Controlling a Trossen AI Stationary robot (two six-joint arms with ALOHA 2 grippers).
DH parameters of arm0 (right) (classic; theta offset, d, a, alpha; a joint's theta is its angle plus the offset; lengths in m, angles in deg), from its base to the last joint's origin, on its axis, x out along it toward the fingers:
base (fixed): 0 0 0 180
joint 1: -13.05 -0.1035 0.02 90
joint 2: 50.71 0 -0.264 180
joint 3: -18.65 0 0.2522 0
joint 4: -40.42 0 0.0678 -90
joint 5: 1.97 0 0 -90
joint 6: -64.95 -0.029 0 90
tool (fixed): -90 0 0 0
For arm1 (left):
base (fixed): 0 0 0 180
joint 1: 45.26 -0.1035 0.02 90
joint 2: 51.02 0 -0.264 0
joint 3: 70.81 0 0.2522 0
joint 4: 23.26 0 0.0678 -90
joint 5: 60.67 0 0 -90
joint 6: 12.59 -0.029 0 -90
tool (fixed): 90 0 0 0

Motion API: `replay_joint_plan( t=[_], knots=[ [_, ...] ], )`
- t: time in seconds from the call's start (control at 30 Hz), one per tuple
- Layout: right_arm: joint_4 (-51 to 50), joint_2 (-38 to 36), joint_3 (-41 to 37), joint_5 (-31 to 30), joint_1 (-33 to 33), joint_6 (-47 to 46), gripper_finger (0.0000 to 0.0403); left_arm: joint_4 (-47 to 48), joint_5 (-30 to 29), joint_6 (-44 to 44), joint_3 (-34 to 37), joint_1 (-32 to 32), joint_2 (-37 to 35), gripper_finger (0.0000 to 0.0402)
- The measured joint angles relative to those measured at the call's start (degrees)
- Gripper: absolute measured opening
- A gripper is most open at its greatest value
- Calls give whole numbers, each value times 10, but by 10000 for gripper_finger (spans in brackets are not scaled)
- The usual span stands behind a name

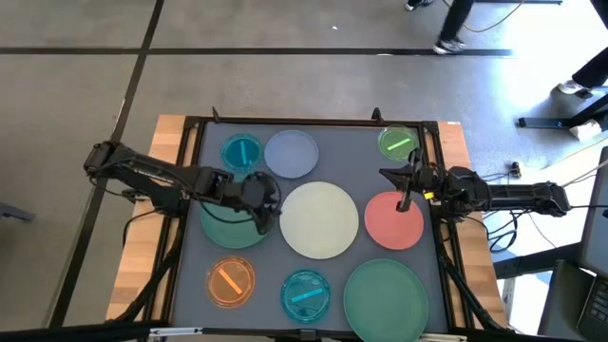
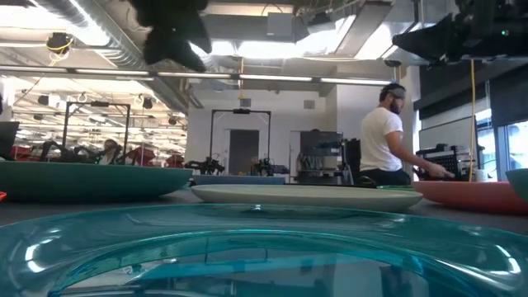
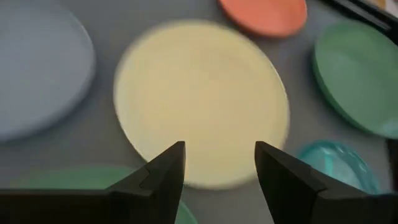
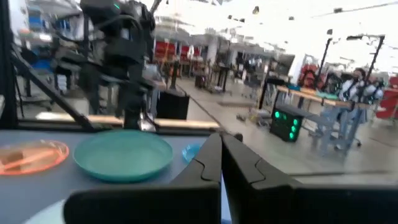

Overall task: Stack plastic plates
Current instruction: Stack the top green plate on top of the white plate

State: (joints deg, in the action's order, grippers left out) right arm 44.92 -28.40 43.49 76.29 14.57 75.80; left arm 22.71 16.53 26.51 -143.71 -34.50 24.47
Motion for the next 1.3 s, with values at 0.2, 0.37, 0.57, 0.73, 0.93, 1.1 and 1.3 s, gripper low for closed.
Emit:
replay_joint_plan(
  t=[0.2, 0.37, 0.57, 0.73, 0.93, 1.1, 1.3],
  knots=[
    [-21, 42, 8, -19, 0, 1, 2, 81, 1, 87, 0, 57, 23, 186],
    [-19, 62, 8, -22, 0, 0, 2, 81, 1, 95, 0, 90, 53, 186],
    [-19, 64, 8, -23, 0, 0, 2, 81, 5, 103, 0, 110, 111, 186],
    [-19, 64, 8, -23, 0, 0, 2, 81, 9, 105, 0, 110, 157, 186],
    [-20, 64, 8, -23, 0, 0, 2, 81, 34, 118, 0, 109, 192, 186],
    [-19, 64, 8, -24, 0, 1, 2, 81, 32, 120, 0, 108, 209, 186],
    [-20, 64, 8, -24, 0, 1, 2, 83, 23, 118, 0, 106, 225, 186]
  ],
)
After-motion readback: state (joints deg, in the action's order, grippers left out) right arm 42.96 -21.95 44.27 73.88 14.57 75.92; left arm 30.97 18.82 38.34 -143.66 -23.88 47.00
